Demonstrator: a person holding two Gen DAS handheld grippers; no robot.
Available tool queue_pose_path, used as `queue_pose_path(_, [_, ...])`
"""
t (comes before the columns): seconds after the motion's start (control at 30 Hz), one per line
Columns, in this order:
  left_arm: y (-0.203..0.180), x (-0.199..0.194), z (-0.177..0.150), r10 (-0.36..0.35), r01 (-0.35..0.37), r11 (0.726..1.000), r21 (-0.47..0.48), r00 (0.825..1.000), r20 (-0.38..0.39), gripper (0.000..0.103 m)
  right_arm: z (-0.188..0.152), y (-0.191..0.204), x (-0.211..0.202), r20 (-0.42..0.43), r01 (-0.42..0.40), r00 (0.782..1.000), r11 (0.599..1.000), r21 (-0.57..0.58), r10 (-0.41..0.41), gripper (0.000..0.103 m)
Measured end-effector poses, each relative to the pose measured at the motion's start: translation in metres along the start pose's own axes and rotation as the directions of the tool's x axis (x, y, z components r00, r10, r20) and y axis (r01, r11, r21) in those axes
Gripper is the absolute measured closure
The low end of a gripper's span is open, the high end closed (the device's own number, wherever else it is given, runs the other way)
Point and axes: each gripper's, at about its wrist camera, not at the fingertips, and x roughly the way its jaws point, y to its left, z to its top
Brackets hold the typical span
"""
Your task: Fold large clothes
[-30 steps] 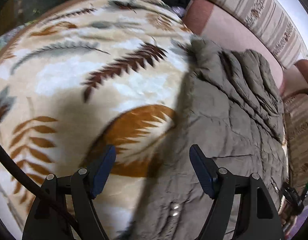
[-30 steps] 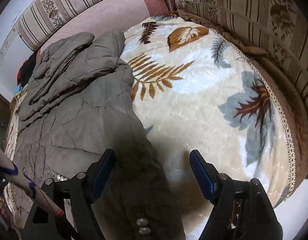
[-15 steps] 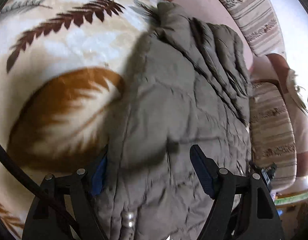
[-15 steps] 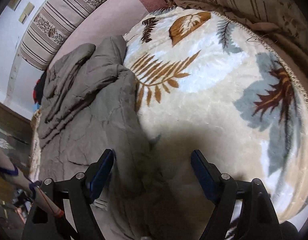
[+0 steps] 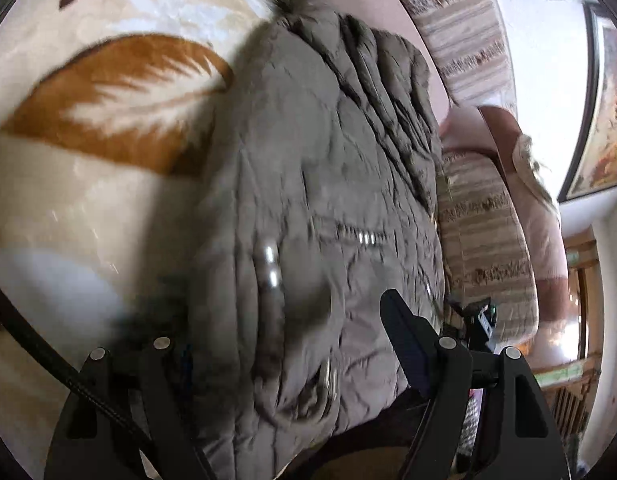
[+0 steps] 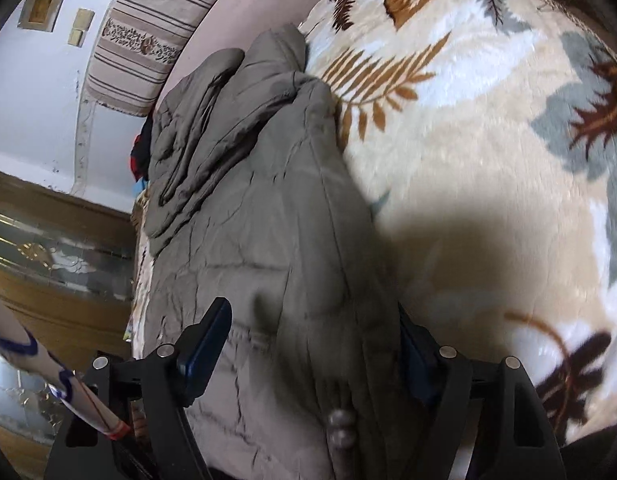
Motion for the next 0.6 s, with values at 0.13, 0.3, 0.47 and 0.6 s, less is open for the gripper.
queue_pose_path(0.13, [-0.011,0.016,-0.010,-0.017,0.018,0.999,0.044,1.000,-0.024,0.027,-0.015,-0.003,0.000,-0.040,-0.021,0.999,1.000,-0.011,0.021,0.026])
queue_pose_path(0.3, [-0.035,0.022,-0.021,-0.021,0.025,0.990,0.138,0.999,-0.026,0.027,-0.036,-0.004,-0.002,-0.072,-0.081,0.994,0.997,-0.009,0.080,0.029])
queue_pose_path(0.47, [-0.030,0.027,-0.020,0.024,-0.022,0.994,0.109,1.000,-0.016,0.027,-0.057,-0.006,0.001,-0.104,-0.116,0.988,0.993,-0.002,0.115,0.030])
queue_pose_path(0.6, [-0.025,0.029,-0.021,0.047,-0.046,0.994,0.095,0.999,-0.011,0.027,-0.067,-0.005,0.005,-0.106,-0.145,0.984,0.989,0.012,0.145,0.030])
